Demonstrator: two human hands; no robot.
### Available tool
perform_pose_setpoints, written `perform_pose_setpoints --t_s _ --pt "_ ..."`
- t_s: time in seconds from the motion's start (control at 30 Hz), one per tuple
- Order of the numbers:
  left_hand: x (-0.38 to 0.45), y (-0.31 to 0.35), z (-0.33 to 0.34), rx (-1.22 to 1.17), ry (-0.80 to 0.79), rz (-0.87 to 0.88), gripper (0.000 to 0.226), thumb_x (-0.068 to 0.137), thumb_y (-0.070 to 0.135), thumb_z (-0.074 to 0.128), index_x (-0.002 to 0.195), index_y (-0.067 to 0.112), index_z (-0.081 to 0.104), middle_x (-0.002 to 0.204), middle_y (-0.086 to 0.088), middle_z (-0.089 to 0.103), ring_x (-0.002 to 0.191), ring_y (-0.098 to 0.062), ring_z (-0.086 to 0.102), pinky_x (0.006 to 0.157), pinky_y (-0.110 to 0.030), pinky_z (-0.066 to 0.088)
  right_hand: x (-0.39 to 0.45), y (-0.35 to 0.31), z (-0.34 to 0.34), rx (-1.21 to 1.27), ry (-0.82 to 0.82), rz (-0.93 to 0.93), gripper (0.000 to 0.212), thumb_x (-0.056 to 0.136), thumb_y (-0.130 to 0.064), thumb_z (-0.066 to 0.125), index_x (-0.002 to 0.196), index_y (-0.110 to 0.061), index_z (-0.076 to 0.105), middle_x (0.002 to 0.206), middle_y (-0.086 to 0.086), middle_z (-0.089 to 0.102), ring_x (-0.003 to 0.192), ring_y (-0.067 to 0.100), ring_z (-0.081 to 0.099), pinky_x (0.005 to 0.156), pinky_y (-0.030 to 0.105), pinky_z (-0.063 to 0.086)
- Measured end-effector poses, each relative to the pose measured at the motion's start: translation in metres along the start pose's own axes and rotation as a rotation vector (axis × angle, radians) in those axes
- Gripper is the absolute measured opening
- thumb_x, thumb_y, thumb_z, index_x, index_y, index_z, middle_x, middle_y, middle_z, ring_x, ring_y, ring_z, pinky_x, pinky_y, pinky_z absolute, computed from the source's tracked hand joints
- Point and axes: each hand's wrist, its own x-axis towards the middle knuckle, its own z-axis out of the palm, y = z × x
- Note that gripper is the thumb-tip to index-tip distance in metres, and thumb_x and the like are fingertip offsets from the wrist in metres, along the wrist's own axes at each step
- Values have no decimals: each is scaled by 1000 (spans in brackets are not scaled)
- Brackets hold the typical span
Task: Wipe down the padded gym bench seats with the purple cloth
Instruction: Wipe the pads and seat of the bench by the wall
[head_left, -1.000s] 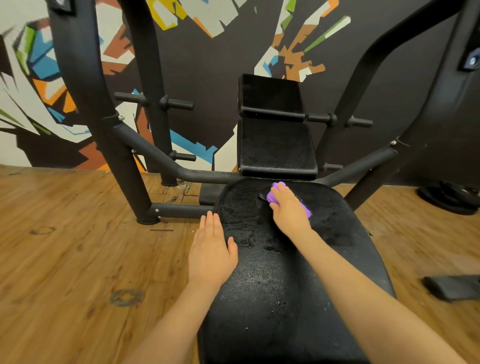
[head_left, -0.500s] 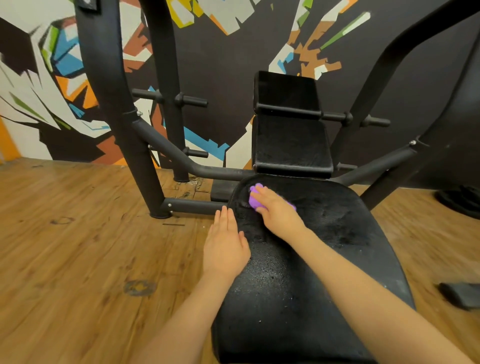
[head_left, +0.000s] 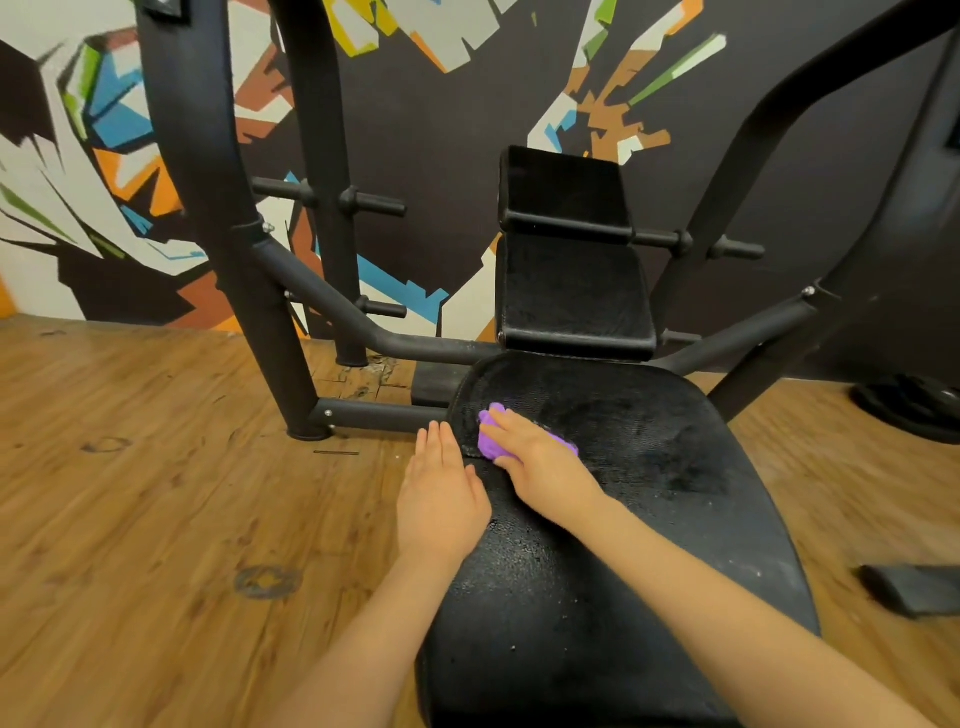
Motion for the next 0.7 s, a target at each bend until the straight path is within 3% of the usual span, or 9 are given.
perform_pose_setpoints --t_s 0.07,0.23,0.37,0.57,0.7 --pt "0 -1 1 -2 -7 4 62 101 26 30 152 5 2 161 -9 6 148 -19 2 119 -31 12 15 6 -11 -17 -9 30 50 97 -9 46 145 -16 33 154 -1 25 142 11 19 103 4 -1" --pt "1 0 2 6 2 -6 61 102 28 29 152 6 2 161 -8 7 148 -19 4 120 -31 12 54 14 -25 -55 37 227 51 100 -11 39 148 -15 23 156 -3 19 142 11 18 108 16 13" --pt "1 -1 4 13 11 0 59 101 23 29 152 5 5 161 -8 9 148 -18 5 119 -28 10 42 -1 -15 8 66 173 52 97 -9 45 146 -11 28 155 3 21 142 17 20 111 19 11" --pt "-1 -3 1 0 8 -13 60 100 17 31 152 5 5 161 -7 10 148 -17 5 118 -25 9 6 -4 3 -5 -2 -39 51 97 -9 46 145 -13 31 155 0 21 143 13 18 106 9 0" --pt "-2 -3 2 5 15 -2 59 100 18 29 152 4 5 161 -7 10 148 -17 5 117 -25 9 37 13 -17 -20 -1 75 52 97 -11 45 146 -18 29 154 0 24 142 13 21 110 16 8"
